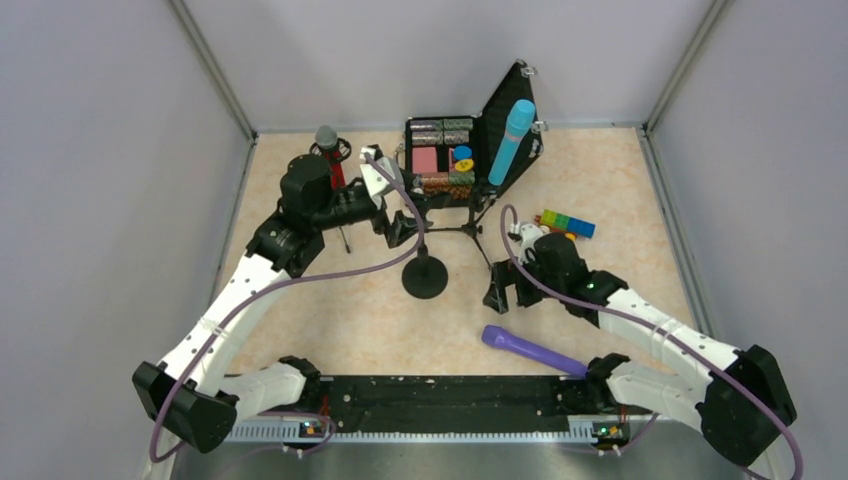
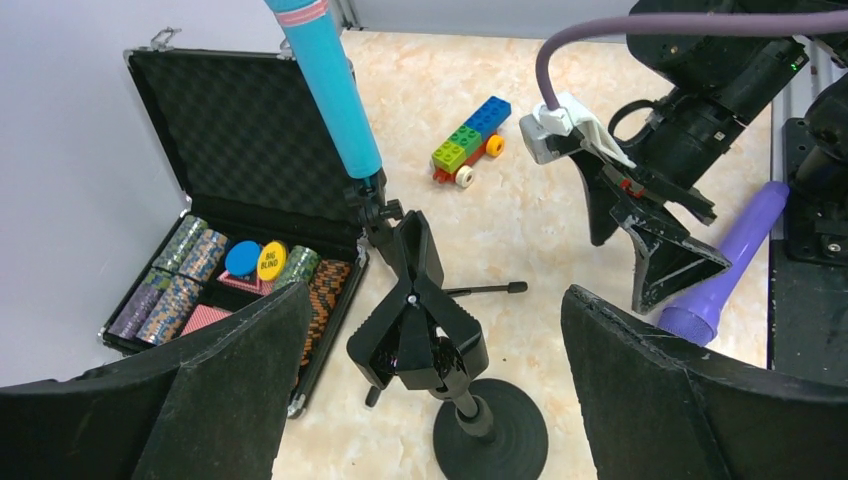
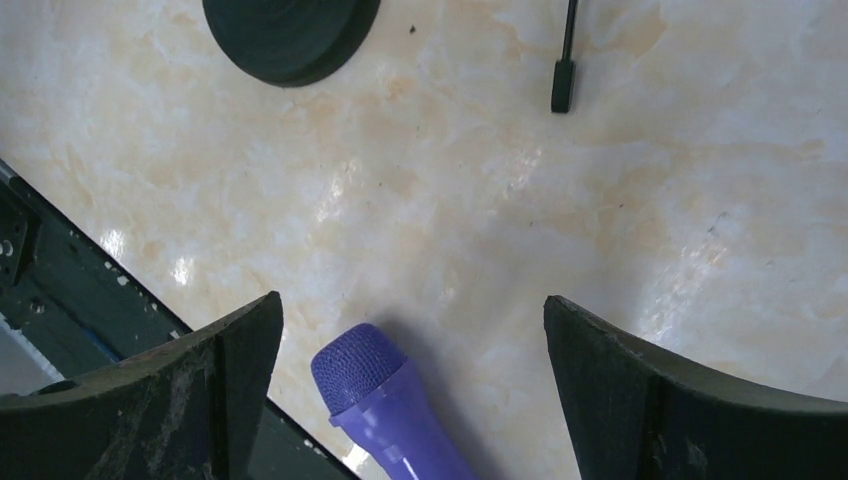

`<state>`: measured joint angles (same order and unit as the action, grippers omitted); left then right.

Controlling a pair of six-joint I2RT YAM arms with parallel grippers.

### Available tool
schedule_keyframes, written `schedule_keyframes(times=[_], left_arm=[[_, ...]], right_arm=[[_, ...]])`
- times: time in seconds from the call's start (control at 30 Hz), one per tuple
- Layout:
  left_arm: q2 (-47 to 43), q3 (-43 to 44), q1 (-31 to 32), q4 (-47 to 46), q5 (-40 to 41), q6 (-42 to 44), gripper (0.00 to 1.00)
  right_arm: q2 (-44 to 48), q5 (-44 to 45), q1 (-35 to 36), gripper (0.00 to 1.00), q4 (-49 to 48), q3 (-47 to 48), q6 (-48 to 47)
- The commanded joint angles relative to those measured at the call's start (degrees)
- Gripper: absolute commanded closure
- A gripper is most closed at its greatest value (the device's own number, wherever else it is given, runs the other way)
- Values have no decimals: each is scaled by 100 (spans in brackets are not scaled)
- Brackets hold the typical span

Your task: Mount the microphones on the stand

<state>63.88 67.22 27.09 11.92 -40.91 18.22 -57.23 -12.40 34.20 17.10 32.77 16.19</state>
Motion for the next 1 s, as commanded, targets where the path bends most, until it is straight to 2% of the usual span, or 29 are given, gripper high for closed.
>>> schedule_keyframes(times=[0.0, 0.4, 0.53, 0.7, 0.87, 0.97], left_arm=[[-184, -171, -20, -346, 146, 106, 1], [-231, -475, -29, -358, 210, 200, 1], [-316, -574, -38, -354, 331, 275, 1], [-389, -627, -60, -332, 443, 350, 1], [-474, -662, -78, -302, 503, 421, 1], [-549, -704, -89, -291, 595, 477, 1]], right_arm=[[-182, -6, 265, 1, 494, 297, 492], [-350, 675, 1400, 1, 1368, 481, 859], [-674, 909, 1742, 1, 1679, 634, 895], [-1240, 1651, 2222, 1, 2067, 837, 976], [-1911, 2130, 2310, 5, 2315, 1026, 1152], [-2183, 2380, 2371, 12, 2350, 1055, 1178]])
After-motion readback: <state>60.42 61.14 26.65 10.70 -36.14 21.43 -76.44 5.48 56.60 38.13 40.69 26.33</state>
